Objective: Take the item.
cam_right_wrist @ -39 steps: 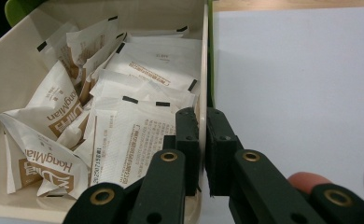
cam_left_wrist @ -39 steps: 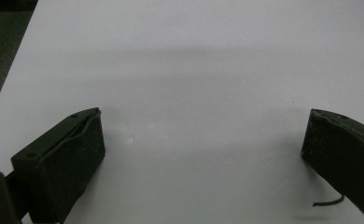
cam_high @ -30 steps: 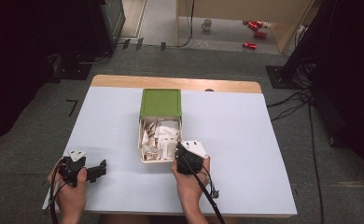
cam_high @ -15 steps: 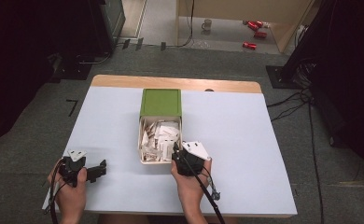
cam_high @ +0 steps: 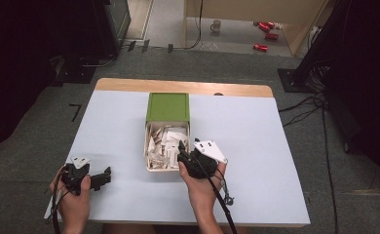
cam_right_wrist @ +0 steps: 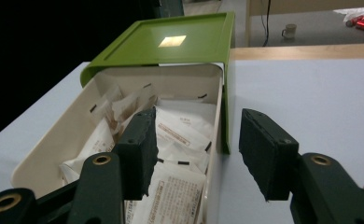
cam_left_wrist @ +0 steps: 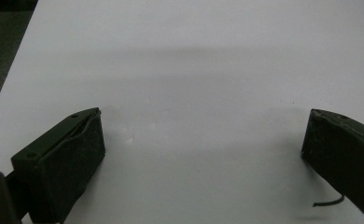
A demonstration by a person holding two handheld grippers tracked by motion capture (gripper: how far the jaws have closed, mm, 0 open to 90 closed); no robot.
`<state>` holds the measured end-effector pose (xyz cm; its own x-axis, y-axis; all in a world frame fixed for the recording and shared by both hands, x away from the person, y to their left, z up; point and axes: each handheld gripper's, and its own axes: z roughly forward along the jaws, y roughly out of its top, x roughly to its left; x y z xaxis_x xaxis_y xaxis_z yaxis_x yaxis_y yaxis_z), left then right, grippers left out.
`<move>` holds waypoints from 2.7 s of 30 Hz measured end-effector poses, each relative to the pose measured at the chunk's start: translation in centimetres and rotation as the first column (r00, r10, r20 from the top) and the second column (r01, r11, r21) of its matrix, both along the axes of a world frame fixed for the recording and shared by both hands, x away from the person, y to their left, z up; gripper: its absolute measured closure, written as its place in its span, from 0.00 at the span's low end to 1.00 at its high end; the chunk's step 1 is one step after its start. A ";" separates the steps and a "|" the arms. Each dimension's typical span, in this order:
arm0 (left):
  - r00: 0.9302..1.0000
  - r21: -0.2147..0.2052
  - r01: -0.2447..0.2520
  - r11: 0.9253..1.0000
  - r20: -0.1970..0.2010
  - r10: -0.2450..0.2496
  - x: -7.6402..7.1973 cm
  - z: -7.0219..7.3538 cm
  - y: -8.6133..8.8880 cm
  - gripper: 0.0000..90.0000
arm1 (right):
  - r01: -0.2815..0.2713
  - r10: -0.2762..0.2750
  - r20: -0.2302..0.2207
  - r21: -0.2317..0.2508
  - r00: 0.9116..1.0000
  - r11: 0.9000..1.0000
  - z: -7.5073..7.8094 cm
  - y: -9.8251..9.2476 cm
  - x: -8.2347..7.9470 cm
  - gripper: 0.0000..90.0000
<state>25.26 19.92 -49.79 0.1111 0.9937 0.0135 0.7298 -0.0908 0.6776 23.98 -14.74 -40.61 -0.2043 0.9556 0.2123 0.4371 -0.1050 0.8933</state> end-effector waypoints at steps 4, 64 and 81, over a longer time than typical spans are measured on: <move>1.000 0.000 0.000 1.000 -0.002 0.000 0.0 0.0 0.0 0.00 | -0.019 0.019 0.016 0.002 1.000 1.000 0.5 0.4 0.0 0.52; 1.000 -0.002 -0.002 1.000 0.001 0.002 0.0 0.0 0.0 0.00 | -0.290 0.291 -0.098 0.024 0.952 0.957 -3.7 4.6 -0.1 0.99; 1.000 -0.001 -0.001 1.000 -0.001 0.001 0.0 0.0 0.0 0.00 | -0.216 0.216 -0.009 0.024 0.976 0.976 -0.7 2.5 0.1 0.99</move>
<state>25.28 19.91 -49.78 0.1099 0.9939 0.0127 0.7308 -0.0895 0.6767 24.11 -12.27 -41.28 -0.4028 0.8841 0.2371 0.4620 -0.0273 0.8865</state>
